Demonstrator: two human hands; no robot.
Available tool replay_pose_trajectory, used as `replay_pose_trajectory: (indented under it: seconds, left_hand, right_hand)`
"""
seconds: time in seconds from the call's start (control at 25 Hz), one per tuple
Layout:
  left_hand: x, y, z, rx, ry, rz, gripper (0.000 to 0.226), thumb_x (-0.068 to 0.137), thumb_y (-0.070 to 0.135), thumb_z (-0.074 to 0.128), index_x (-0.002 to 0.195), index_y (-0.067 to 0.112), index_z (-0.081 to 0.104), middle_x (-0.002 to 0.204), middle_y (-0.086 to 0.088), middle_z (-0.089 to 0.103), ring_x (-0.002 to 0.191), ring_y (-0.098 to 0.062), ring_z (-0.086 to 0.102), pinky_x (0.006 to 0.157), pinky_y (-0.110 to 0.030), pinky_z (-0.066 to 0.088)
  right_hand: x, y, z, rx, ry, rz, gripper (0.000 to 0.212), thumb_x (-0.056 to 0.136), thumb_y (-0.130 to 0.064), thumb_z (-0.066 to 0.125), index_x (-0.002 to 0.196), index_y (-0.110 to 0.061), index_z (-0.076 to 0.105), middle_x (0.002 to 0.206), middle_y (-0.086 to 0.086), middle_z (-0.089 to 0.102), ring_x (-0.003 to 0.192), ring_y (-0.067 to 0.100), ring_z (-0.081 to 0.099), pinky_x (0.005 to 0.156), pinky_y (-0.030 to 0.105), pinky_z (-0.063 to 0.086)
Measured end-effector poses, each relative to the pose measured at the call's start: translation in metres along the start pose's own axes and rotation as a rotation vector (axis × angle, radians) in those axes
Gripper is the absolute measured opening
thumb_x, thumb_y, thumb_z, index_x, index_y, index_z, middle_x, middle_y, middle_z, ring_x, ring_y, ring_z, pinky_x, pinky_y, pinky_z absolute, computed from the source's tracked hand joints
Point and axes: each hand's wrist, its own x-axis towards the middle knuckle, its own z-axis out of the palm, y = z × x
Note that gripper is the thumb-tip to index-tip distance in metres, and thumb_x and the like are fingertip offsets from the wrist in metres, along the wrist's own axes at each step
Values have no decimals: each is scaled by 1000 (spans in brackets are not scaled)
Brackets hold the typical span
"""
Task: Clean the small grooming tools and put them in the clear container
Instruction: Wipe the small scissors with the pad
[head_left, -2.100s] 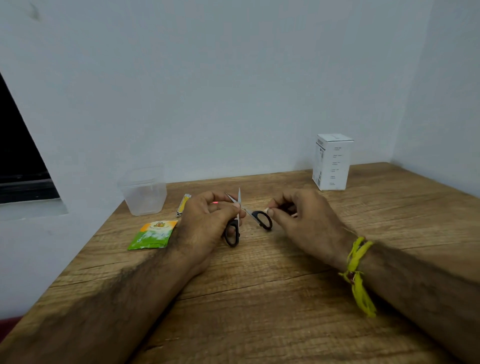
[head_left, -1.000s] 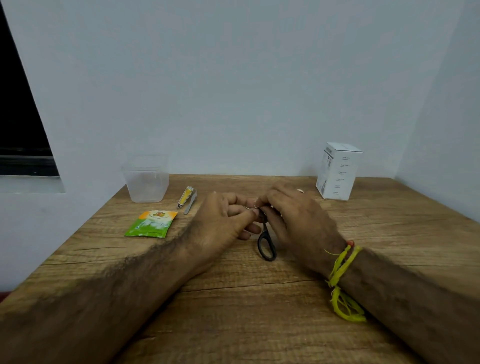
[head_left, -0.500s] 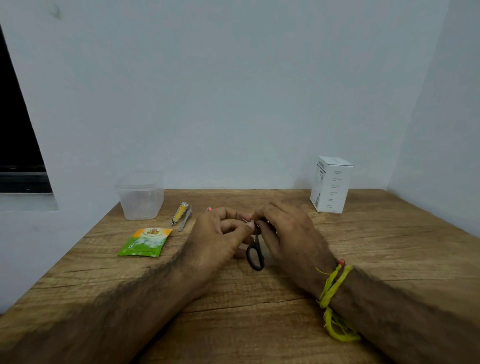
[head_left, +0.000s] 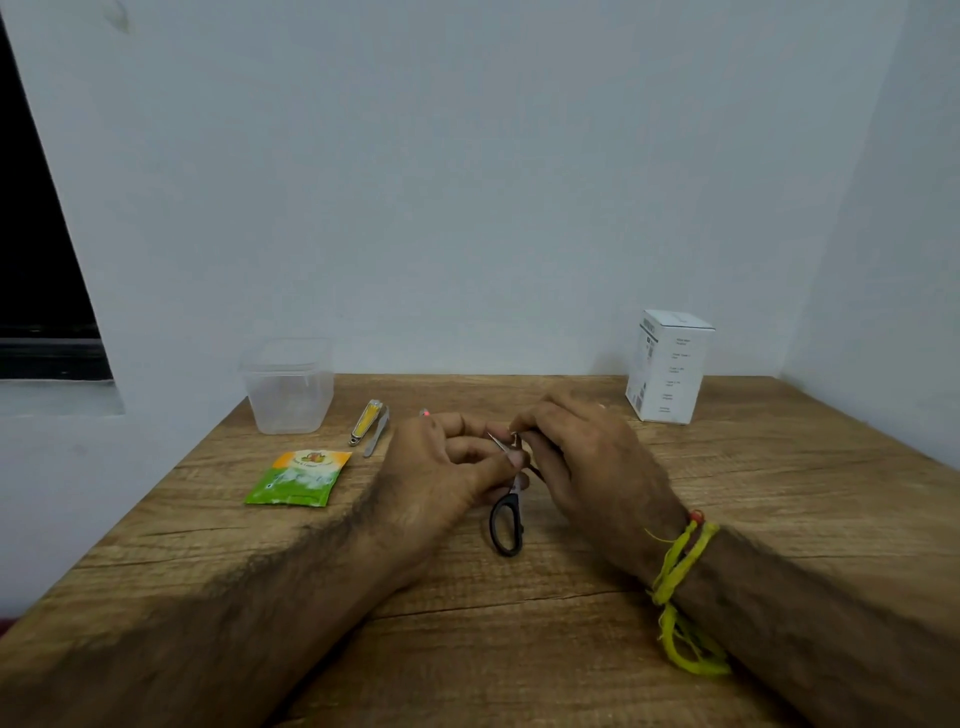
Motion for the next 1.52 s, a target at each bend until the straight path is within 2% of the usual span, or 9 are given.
replay_pose_trajectory:
  seconds: [0.24,0.48,0.64,0.72,0.88,1.04,1.16,1.36,1.52]
  left_hand:
    - [0,1,1,22,32,19,28,81,1,79,104,3,63,78,-14,76,77,-25,77,61,-23,56]
    - [0,1,1,66,9,43,26,81,0,79,102,3,63,78,-14,76,78,-27,77,61,-23,55]
    - [-1,2,3,64,-1,57,27,82,1,79,104,3,63,78,-15,77,80,-29,76,64,-25,56]
    - [-1,1,2,45,5,59,27,82,0,79,103,3,63,79,-16,76,79,-30,77,64,-26,56]
    - [0,0,2,47,-5,59,28,82,-1,79,104,3,62,77,-14,76,77,-27,77,65,-27,56]
    - [1,0,1,49,-3,48,28,82,-3,77,104,1,61,75,-13,76,74,-24,77,60,-21,55]
    - [0,1,1,59,-16,43,27,82,-2,78,104,2,61,76,-12,76,73,-22,77,60,-21,55]
    - [0,1,1,65,-15,56,27,82,0,79,103,2,62,76,-13,76,77,-25,77,63,-26,56]
    - [1,-1,1,44,-9,50,29,81,-1,79,103,2,61,78,-14,76,77,-26,77,63,-26,57]
  right_hand:
    - [0,1,0,23,13,24,10,94,-11,64,100,-16,69,94,-5,63,83,12,58,71,16,37]
    - [5,11,0,76,75,-9,10,92,-5,64,96,-11,70,92,-3,64,85,9,57,76,15,39]
    - [5,15,-6,204,221,56,11,90,0,67,94,-9,73,87,-1,65,80,8,58,71,16,43]
    - [4,12,-8,219,227,42,10,90,0,68,94,-9,73,87,-2,66,80,7,58,71,16,43]
    - [1,9,-2,67,108,-43,10,91,-4,67,96,-12,71,91,-4,64,83,9,56,75,19,41]
    - [3,10,-2,-16,76,-82,13,90,-4,67,99,-13,69,95,-1,64,83,20,60,71,37,51]
    - [4,11,-2,-6,81,-69,11,91,-8,63,100,-11,69,96,2,64,85,22,61,71,41,54]
    - [5,15,-6,118,190,38,10,92,-3,65,94,-10,71,89,-1,63,81,11,58,70,26,49]
    - [0,9,-4,56,104,-19,9,92,-5,66,96,-12,70,90,-2,64,81,11,56,73,19,40]
